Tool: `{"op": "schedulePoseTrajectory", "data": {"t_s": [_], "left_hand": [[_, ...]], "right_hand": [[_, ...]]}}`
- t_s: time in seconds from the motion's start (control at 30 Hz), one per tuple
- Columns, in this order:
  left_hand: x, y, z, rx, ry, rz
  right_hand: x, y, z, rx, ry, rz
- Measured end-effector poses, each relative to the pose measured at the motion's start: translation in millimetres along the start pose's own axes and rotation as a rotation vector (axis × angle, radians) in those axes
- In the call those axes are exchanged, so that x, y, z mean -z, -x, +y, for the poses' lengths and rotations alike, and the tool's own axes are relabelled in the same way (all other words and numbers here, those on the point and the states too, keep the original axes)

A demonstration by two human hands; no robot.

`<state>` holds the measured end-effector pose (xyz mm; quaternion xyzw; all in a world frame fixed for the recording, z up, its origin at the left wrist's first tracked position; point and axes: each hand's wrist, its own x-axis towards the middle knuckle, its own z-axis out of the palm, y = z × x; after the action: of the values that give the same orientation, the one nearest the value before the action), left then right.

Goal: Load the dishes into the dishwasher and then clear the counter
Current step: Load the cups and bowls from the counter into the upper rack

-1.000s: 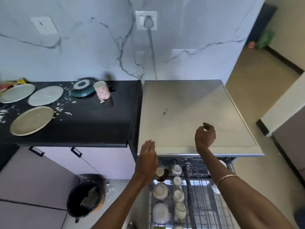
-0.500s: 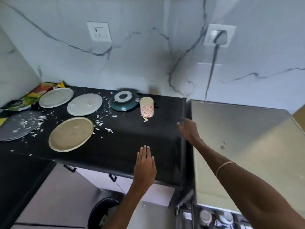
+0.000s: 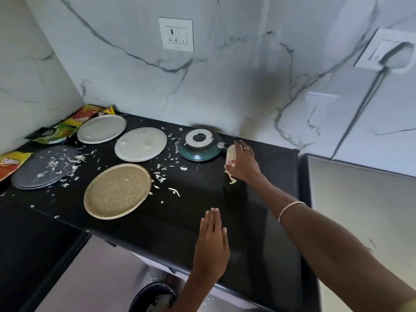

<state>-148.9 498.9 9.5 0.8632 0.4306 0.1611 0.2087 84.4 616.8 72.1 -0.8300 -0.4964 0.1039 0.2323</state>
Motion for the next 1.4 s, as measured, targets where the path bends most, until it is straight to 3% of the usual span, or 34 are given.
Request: {"op": "schedulePoseTrajectory", "data": {"t_s": [0.3, 0.6, 0.77, 1.03, 1.4], "left_hand": [[-2.6, -5.6, -8.6, -0.005, 0.081, 0.025], [-22.5, 3.9, 69.7, -0.15, 0.108, -0.001], [-44.3, 38.8, 142.0, -0.264, 0.115, -0.052], [-83.7, 170.8, 240.6, -0.341, 0.155, -0.052], [-155.8, 358.4, 349.5, -0.47, 0.098, -0.153]], "right_hand": [[-1.5, -16.5, -2.2, -0.02, -0.026, -0.027], [93.6, 58.1, 47.7, -0.034, -0.058, 0.056], [157.9, 149.2, 103.6, -0.078, -0.028, 0.109], [224.3, 332.4, 193.8, -0.152, -0.054, 0.121], [268.4, 600.6, 305.1, -0.249, -0.055, 0.072]]}}
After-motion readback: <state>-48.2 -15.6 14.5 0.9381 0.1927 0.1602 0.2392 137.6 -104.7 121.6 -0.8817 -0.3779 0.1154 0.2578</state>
